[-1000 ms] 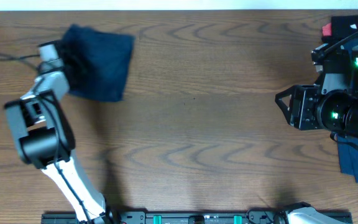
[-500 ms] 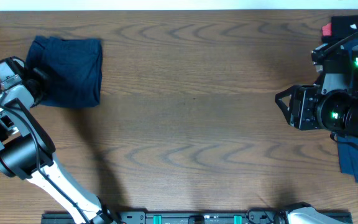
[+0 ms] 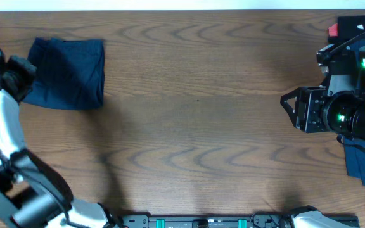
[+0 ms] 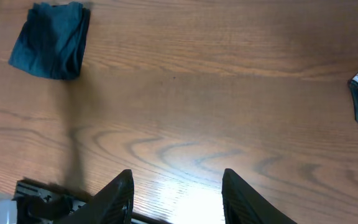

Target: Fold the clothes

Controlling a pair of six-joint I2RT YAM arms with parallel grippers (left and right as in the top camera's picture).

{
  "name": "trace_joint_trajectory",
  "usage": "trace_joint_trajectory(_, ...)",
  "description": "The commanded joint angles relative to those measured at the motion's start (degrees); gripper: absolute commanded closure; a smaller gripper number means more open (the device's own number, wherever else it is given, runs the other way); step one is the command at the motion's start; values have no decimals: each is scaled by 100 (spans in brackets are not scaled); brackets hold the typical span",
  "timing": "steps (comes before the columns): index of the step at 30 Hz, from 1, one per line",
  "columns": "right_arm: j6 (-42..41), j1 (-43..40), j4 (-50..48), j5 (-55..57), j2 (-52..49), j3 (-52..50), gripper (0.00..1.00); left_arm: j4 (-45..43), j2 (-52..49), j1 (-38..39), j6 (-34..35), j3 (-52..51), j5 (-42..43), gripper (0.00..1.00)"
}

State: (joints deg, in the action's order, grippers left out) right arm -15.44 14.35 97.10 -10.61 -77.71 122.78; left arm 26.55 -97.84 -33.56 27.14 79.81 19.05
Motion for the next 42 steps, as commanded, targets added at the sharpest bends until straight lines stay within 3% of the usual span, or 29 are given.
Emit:
trace_joint_trajectory(1, 238, 31, 17, 28, 46, 11, 55, 389, -76, -181, 660, -17, -306, 94)
trace_joint_trajectory(8, 291, 31, 17, 28, 46, 11, 55, 734, -387, -531, 1331, -389, -328, 94)
trace_joint_trajectory(22, 376, 31, 17, 28, 50, 11, 55, 839, -1755, -564, 1460, -450, -304, 94)
trace_joint_trajectory(31, 376, 31, 17, 28, 52, 11, 55, 267, -2096, -507, 1375, -450, -304, 94)
trace_joint_trajectory(42, 372, 31, 20, 26, 50, 11, 55, -949, -2439, 219, 1709, -450, -299, 94)
